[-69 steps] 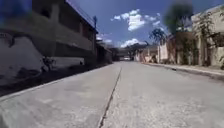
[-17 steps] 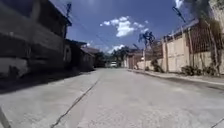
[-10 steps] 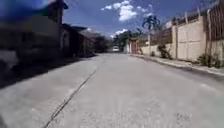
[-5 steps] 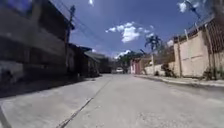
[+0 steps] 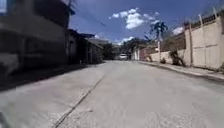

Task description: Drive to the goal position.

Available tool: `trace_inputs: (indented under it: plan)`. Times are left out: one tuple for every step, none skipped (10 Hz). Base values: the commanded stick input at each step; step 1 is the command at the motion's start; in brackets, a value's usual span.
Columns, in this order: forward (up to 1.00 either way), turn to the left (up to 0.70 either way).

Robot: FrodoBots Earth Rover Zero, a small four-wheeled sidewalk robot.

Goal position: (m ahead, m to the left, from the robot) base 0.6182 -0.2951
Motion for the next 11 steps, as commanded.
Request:
trace_inputs:
  plan:
    - [1.0, 0.0]
    - [1.0, 0.0]
    - [1.0, 0.0]
    - [1.0, 0.0]
    - [1.0, 0.0]
    - [0.22, 0.0]
    - [0.0, 0.0]
    - [0.0, 0.0]
    - [0.0, 0.0]
    - [0.0, 0.0]
    - [0.0, 0.0]
